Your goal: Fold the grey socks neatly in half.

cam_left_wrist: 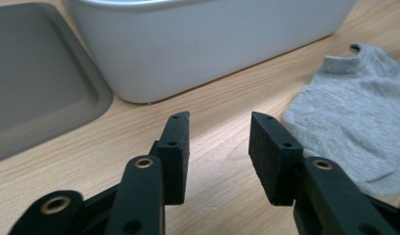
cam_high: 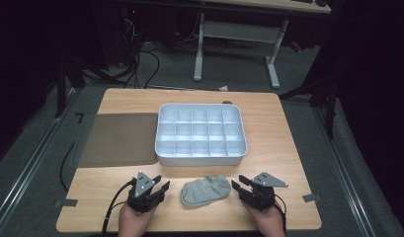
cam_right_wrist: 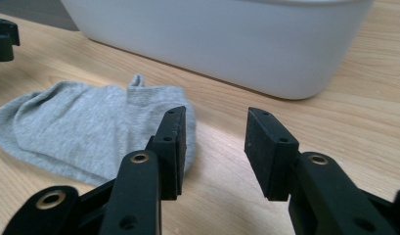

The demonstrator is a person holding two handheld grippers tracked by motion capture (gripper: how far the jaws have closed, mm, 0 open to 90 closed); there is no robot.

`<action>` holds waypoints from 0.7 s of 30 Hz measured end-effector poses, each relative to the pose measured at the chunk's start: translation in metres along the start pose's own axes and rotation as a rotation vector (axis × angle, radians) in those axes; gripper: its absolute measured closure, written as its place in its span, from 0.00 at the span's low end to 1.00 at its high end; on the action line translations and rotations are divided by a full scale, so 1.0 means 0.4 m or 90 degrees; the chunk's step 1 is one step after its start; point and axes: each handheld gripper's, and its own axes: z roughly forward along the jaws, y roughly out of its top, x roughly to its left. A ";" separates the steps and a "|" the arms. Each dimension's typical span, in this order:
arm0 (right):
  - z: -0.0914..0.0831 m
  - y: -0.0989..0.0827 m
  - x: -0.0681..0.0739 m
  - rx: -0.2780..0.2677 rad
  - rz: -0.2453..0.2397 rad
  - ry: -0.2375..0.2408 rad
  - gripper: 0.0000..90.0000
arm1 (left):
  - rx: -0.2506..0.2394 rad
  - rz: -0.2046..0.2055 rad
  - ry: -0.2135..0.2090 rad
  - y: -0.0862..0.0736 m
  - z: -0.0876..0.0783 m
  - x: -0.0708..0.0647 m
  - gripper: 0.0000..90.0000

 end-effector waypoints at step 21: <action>-0.002 -0.013 -0.002 0.011 0.012 -0.008 0.67 | 0.018 -0.010 -0.031 0.000 0.014 -0.015 0.52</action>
